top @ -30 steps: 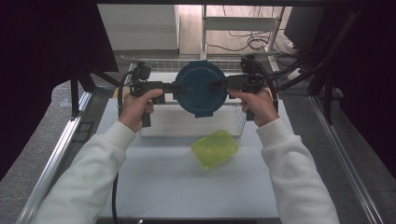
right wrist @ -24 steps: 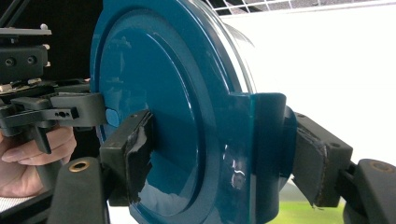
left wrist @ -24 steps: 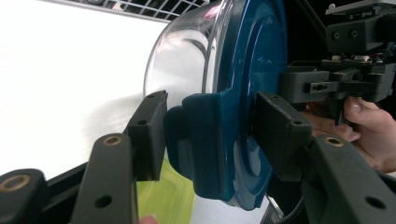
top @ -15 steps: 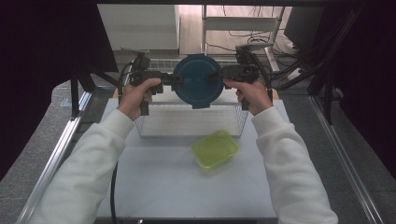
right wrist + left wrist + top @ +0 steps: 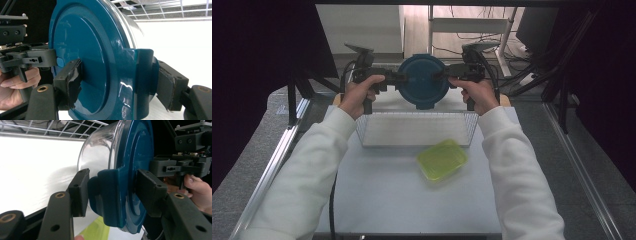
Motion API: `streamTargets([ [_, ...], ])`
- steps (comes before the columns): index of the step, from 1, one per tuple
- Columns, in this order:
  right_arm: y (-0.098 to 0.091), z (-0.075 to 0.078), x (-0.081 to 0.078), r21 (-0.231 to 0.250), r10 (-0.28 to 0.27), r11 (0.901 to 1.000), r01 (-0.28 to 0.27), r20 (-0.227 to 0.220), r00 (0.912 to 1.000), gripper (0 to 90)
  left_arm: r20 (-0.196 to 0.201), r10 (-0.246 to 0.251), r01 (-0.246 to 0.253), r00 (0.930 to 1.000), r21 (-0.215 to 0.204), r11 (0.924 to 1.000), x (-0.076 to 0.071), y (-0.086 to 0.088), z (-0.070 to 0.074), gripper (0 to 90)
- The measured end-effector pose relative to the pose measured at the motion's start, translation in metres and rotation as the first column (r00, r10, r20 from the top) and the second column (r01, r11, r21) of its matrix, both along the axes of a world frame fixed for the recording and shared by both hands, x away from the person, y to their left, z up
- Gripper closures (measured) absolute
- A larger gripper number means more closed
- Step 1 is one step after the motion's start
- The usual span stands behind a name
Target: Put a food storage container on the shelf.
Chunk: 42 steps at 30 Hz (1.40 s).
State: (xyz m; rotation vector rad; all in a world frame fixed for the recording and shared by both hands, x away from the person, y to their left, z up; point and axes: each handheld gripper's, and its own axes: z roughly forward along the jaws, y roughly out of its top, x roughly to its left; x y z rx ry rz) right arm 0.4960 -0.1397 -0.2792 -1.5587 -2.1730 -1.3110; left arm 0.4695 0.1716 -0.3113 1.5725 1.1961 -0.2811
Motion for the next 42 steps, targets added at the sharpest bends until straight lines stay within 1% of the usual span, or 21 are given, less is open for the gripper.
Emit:
streamTargets([
  [5, 0.001, -0.005, 0.005, -0.006, -0.006, 1.0000, 0.006, -0.013, 0.9999, 28.3, -0.018, 0.006, -0.006, 0.9998, -0.012, 0.9999, 0.006, 0.001, -0.006, 46.1],
  [7, 0.001, -0.007, 0.008, 0.006, -0.013, 0.9999, 0.013, -0.024, 0.9996, 28.3, -0.024, 0.014, -0.015, 0.9996, -0.022, 0.9997, 0.009, 0.002, -0.007, 46.3],
  [9, 0.002, -0.008, 0.010, 0.009, -0.019, 0.9998, 0.019, -0.023, 0.9996, 28.3, -0.031, 0.022, -0.023, 0.9993, -0.033, 0.9992, 0.012, 0.002, -0.008, 46.2],
  [12, 0.002, -0.010, 0.015, 0.017, -0.032, 0.9993, 0.033, -0.044, 0.9985, 27.7, -0.062, 0.037, -0.041, 0.9974, -0.063, 0.9972, 0.019, 0.003, -0.013, 45.9],
  [13, 0.002, -0.011, 0.017, 0.018, -0.038, 0.9991, 0.038, -0.045, 0.9983, 27.6, -0.062, 0.037, -0.041, 0.9974, -0.063, 0.9972, 0.019, 0.003, -0.013, 45.8],
  [14, 0.002, -0.012, 0.018, 0.020, -0.039, 0.9990, 0.040, -0.055, 0.9977, 27.5, -0.067, 0.040, -0.045, 0.9970, -0.073, 0.9963, 0.020, 0.003, -0.014, 45.8],
  [17, 0.001, -0.014, 0.020, 0.025, -0.046, 0.9986, 0.047, -0.062, 0.9971, 27.4, -0.088, 0.051, -0.058, 0.9948, -0.086, 0.9946, 0.025, 0.003, -0.018, 45.6],
  [18, 0.000, -0.015, 0.023, 0.030, -0.052, 0.9981, 0.054, -0.075, 0.9959, 27.2, -0.097, 0.057, -0.067, 0.9936, -0.097, 0.9930, 0.028, 0.003, -0.020, 45.5],
  [19, 0.000, -0.015, 0.023, 0.030, -0.052, 0.9981, 0.054, -0.075, 0.9959, 27.2, -0.097, 0.057, -0.067, 0.9936, -0.097, 0.9930, 0.028, 0.003, -0.020, 45.4],
  [21, 0.000, -0.017, 0.025, 0.040, -0.060, 0.9972, 0.064, -0.087, 0.9944, 27.0, -0.112, 0.069, -0.081, 0.9913, -0.104, 0.9912, 0.031, 0.003, -0.022, 45.3],
  [23, -0.001, -0.021, 0.029, 0.053, -0.067, 0.9960, 0.072, -0.103, 0.9925, 26.4, -0.126, 0.081, -0.096, 0.9887, -0.120, 0.9882, 0.034, 0.003, -0.025, 45.1],
  [25, -0.001, -0.022, 0.030, 0.055, -0.069, 0.9957, 0.075, -0.104, 0.9922, 26.3, -0.131, 0.085, -0.102, 0.9877, -0.124, 0.9871, 0.035, 0.003, -0.027, 45.1],
  [26, -0.001, -0.024, 0.032, 0.063, -0.073, 0.9948, 0.080, -0.115, 0.9907, 25.8, -0.135, 0.091, -0.108, 0.9867, -0.124, 0.9864, 0.036, 0.003, -0.028, 44.9],
  [29, -0.002, -0.026, 0.034, 0.070, -0.074, 0.9941, 0.083, -0.124, 0.9896, 25.4, -0.140, 0.099, -0.118, 0.9851, -0.132, 0.9842, 0.038, 0.002, -0.030, 44.8],
  [30, -0.003, -0.028, 0.035, 0.083, -0.074, 0.9929, 0.085, -0.127, 0.9891, 25.3, -0.136, 0.102, -0.120, 0.9854, -0.131, 0.9841, 0.038, 0.002, -0.030, 44.6],
  [36, -0.003, -0.029, 0.035, 0.087, -0.074, 0.9926, 0.084, -0.116, 0.9905, 25.0, -0.104, 0.111, -0.125, 0.9883, -0.132, 0.9833, 0.037, 0.001, -0.032, 43.9],
  [38, -0.002, -0.029, 0.034, 0.088, -0.081, 0.9920, 0.091, -0.107, 0.9909, 23.3, -0.098, 0.109, -0.122, 0.9892, -0.132, 0.9837, 0.037, 0.001, -0.032, 40.8],
  [39, -0.002, -0.029, 0.034, 0.088, -0.081, 0.9920, 0.091, -0.107, 0.9909, 23.3, -0.091, 0.118, -0.129, 0.9888, -0.120, 0.9844, 0.036, 0.000, -0.032, 40.8],
  [40, 0.003, -0.025, 0.027, 0.033, -0.111, 0.9931, 0.113, -0.048, 0.9927, 15.9, -0.070, 0.133, -0.139, 0.9887, -0.097, 0.9855, 0.035, -0.001, -0.030, 29.7],
  [41, 0.006, -0.023, 0.024, 0.013, -0.119, 0.9927, 0.120, -0.021, 0.9926, 12.4, -0.043, 0.147, -0.150, 0.9883, -0.073, 0.9860, 0.032, -0.002, -0.028, 26.7],
  [42, 0.008, -0.019, 0.020, -0.016, -0.126, 0.9919, 0.126, 0.014, 0.9920, 10.0, 0.003, 0.169, -0.169, 0.9856, -0.040, 0.9849, 0.028, -0.002, -0.024, 25.1],
])
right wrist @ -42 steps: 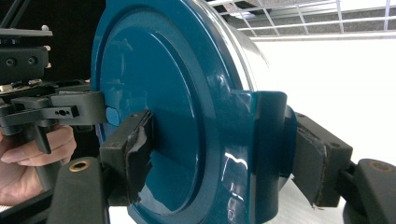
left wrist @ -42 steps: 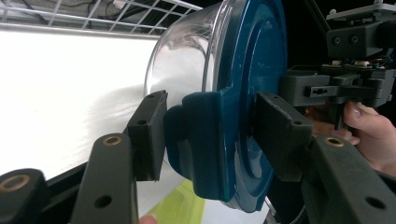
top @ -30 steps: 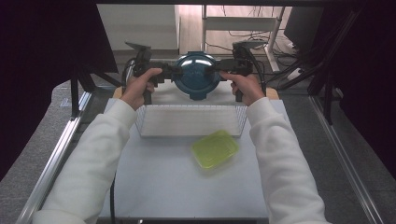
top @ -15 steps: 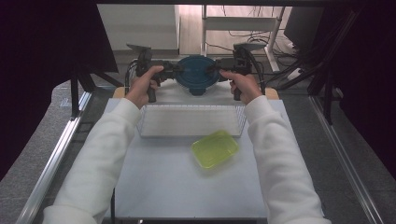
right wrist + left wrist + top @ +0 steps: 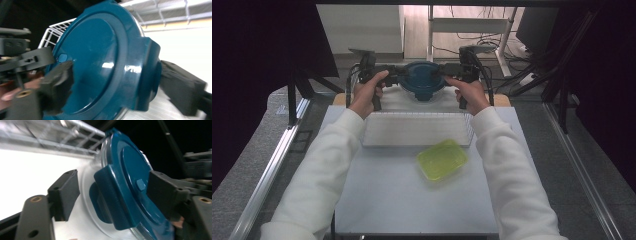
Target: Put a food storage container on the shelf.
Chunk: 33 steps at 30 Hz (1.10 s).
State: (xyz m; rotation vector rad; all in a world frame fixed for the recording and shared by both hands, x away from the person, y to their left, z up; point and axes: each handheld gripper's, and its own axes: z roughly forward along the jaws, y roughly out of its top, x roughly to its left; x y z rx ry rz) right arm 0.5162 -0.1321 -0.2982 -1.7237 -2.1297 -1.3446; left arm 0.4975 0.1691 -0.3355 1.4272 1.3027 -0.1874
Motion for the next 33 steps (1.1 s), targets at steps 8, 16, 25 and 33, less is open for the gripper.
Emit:
streamTargets([
  [8, -0.007, 0.023, -0.031, -0.096, 0.008, 0.9954, 0.008, 0.168, 0.9857, 4.7, 0.190, -0.007, -0.033, 0.9817, 0.207, 0.9778, -0.040, 0.000, 0.023, 19.1],
  [16, -0.038, 0.016, -0.087, -0.181, 0.133, 0.9809, -0.070, 0.363, 0.9221, 13.3, 0.285, -0.055, -0.039, 0.9571, 0.315, 0.9485, -0.106, 0.000, 0.017, 20.6],
  [25, -0.073, -0.022, -0.160, -0.222, 0.206, 0.9682, -0.115, 0.449, 0.8694, 22.3, 0.317, -0.128, -0.002, 0.9397, 0.378, 0.9256, -0.177, -0.007, -0.018, 21.1],
  [33, -0.106, -0.061, -0.189, -0.209, 0.190, 0.9719, -0.108, 0.427, 0.8842, 24.6, 0.308, -0.201, 0.034, 0.9298, 0.472, 0.8811, -0.211, -0.010, -0.053, 23.9],
])
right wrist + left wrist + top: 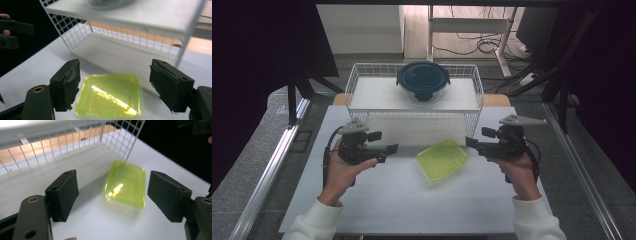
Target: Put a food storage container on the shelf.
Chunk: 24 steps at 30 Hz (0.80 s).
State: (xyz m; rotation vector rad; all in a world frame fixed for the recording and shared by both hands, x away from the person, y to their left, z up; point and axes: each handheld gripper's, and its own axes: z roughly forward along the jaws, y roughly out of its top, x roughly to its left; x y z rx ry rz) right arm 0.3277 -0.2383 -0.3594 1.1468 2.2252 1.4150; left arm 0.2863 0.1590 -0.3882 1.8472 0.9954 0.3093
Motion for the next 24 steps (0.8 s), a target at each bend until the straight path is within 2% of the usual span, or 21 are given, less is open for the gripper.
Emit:
streamTargets([
  [2, -0.011, -0.012, -0.003, 0.011, -0.009, 0.9999, 0.009, -0.018, 0.9998, 24.6, -0.001, 0.002, -0.002, 1.0000, 0.009, 1.0000, -0.003, -0.001, -0.005, 24.0],
  [3, -0.016, -0.019, -0.004, -0.007, -0.012, 0.9999, 0.012, -0.033, 0.9994, 24.5, -0.008, 0.001, -0.001, 1.0000, 0.006, 1.0000, -0.006, 0.000, -0.010, 23.7],
  [6, -0.021, -0.024, -0.007, -0.022, -0.032, 0.9993, 0.032, -0.029, 0.9990, 24.5, -0.021, 0.013, -0.013, 0.9997, 0.000, 0.9999, -0.009, 0.002, -0.018, 23.7],
  [7, -0.023, -0.028, -0.008, -0.027, -0.040, 0.9989, 0.039, -0.032, 0.9987, 24.6, -0.033, 0.005, -0.004, 0.9994, 0.010, 0.9999, -0.010, 0.004, -0.021, 23.5],
  [9, -0.024, -0.033, -0.008, -0.047, -0.052, 0.9976, 0.051, -0.034, 0.9981, 25.7, -0.049, 0.014, -0.014, 0.9987, -0.010, 0.9998, -0.009, 0.008, -0.025, 23.2],
  [11, -0.024, -0.040, -0.008, -0.068, -0.050, 0.9966, 0.047, -0.047, 0.9976, 26.6, -0.082, 0.017, -0.020, 0.9965, -0.036, 0.9991, -0.008, 0.013, -0.032, 23.4],
  [15, -0.022, -0.053, -0.002, -0.091, -0.042, 0.9952, 0.034, -0.088, 0.9953, 28.1, -0.072, 0.051, -0.048, 0.9961, 0.039, 0.9981, -0.008, 0.012, -0.041, 23.3],
  [19, -0.019, -0.062, 0.004, -0.114, -0.036, 0.9932, 0.023, -0.117, 0.9925, 30.6, -0.082, 0.053, -0.050, 0.9952, 0.038, 0.9980, -0.007, 0.015, -0.044, 23.2],
  [24, -0.019, -0.064, 0.007, -0.124, -0.039, 0.9920, 0.025, -0.114, 0.9927, 35.0, -0.092, 0.063, -0.059, 0.9938, 0.044, 0.9973, -0.004, 0.018, -0.048, 22.8],
])
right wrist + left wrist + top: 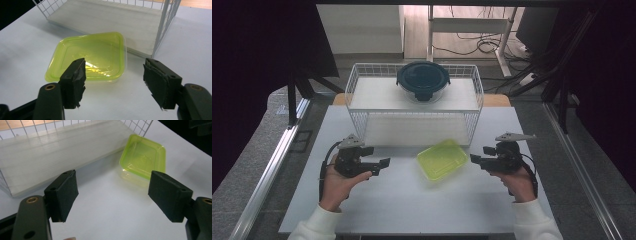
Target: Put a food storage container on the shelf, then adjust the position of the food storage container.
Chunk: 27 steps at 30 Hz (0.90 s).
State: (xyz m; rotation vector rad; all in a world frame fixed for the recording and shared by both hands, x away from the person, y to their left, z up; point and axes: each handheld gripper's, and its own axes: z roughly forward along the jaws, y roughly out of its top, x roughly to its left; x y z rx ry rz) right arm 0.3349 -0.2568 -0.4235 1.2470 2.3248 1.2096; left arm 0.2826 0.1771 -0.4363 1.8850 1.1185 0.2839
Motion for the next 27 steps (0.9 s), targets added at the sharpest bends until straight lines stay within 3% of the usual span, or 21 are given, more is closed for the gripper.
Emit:
streamTargets([
  [9, 0.004, 0.000, 0.010, -0.060, -0.037, 0.9975, 0.037, 0.002, 0.9993, 41.1, -0.004, 0.012, -0.012, 0.9999, 0.001, 0.9999, 0.001, 0.000, -0.003, 22.6],
  [12, 0.007, 0.000, 0.017, -0.075, -0.029, 0.9968, 0.029, 0.000, 0.9996, 47.1, -0.010, 0.014, -0.014, 0.9999, -0.003, 0.9999, 0.002, 0.002, -0.003, 22.6],
  [14, 0.012, -0.002, 0.027, -0.107, -0.017, 0.9942, 0.016, -0.005, 0.9998, 56.1, -0.016, 0.017, -0.017, 0.9997, -0.008, 0.9998, 0.002, 0.004, -0.004, 22.5],
  [15, 0.012, -0.002, 0.027, -0.107, -0.017, 0.9942, 0.016, -0.005, 0.9998, 56.1, -0.017, 0.018, -0.018, 0.9997, -0.010, 0.9998, 0.002, 0.005, -0.004, 22.5],
  [16, 0.017, -0.006, 0.034, -0.142, -0.007, 0.9899, 0.007, -0.003, 1.0000, 63.5, -0.019, 0.018, -0.018, 0.9997, -0.012, 0.9998, 0.003, 0.005, -0.004, 22.5],
  [17, 0.017, -0.006, 0.034, -0.142, -0.007, 0.9899, 0.007, -0.003, 1.0000, 63.5, -0.021, 0.016, -0.016, 0.9997, -0.013, 0.9998, 0.003, 0.006, -0.005, 22.5],
  [19, 0.026, -0.013, 0.047, -0.212, 0.012, 0.9771, -0.013, -0.002, 0.9999, 73.9, -0.024, 0.012, -0.013, 0.9996, -0.012, 0.9998, 0.003, 0.006, -0.005, 22.5],
  [20, 0.026, -0.013, 0.047, -0.212, 0.012, 0.9771, -0.013, -0.002, 0.9999, 73.9, -0.026, 0.010, -0.010, 0.9996, -0.014, 0.9999, 0.004, 0.006, -0.006, 22.5],
  [23, 0.039, -0.021, 0.064, -0.304, 0.020, 0.9524, -0.014, 0.017, 0.9997, 87.0, -0.037, 0.005, -0.006, 0.9993, -0.009, 0.9999, 0.005, 0.005, -0.009, 22.4],
  [25, 0.042, -0.023, 0.066, -0.320, 0.024, 0.9472, -0.017, 0.018, 0.9995, 88.2, -0.041, 0.004, -0.004, 0.9991, -0.008, 1.0000, 0.005, 0.005, -0.010, 22.4],
  [26, 0.045, -0.025, 0.069, -0.349, 0.029, 0.9368, -0.020, 0.020, 0.9994, 88.3, -0.042, 0.003, -0.003, 0.9991, -0.008, 1.0000, 0.005, 0.005, -0.010, 22.4],
  [27, 0.050, -0.031, 0.073, -0.391, 0.034, 0.9202, -0.022, 0.023, 0.9992, 88.5, -0.042, 0.001, -0.002, 0.9991, -0.009, 1.0000, 0.004, 0.005, -0.010, 22.4],
])
